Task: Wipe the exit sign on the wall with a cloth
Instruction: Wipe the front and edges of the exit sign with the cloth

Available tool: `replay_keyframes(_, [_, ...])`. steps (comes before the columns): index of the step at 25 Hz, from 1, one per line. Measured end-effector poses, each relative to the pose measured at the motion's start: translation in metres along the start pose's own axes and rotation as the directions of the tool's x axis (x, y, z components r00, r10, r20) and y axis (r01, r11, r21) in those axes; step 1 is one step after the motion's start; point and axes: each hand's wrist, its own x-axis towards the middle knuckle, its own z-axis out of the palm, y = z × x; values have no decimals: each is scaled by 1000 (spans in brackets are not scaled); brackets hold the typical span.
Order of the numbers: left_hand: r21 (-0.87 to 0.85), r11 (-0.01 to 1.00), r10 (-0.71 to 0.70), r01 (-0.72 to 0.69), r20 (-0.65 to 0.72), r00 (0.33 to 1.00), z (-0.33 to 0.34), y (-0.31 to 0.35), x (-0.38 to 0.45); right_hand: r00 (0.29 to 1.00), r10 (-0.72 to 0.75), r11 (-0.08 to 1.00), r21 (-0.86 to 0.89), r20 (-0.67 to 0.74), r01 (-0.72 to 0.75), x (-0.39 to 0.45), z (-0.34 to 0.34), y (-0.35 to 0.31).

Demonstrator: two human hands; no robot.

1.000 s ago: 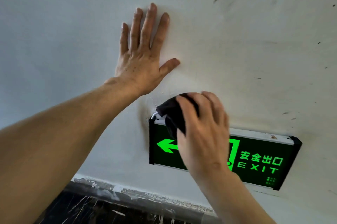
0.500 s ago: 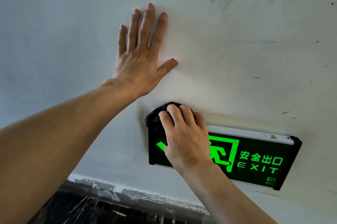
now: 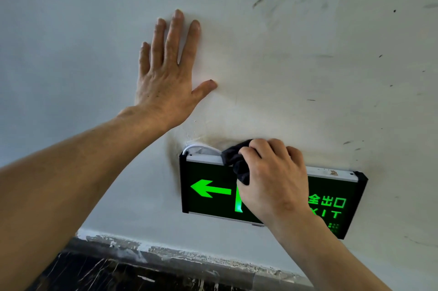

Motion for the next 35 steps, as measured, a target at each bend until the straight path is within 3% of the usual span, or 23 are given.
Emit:
replay_keyframes(15, [15,1000,7,-8,43,999,0,1,-5,987,128,991,-30,-102,-131,-28,-18,82])
replay_keyframes(26, [-2,1000,20,-20,33,999,-5,0,-6,949,265,961,38,169,-275,-26,-41,119])
replay_keyframes(35, [-3,1000,-1,1,64,998,-5,3,-6,932,288,940,120,220,-318,-26,-49,118])
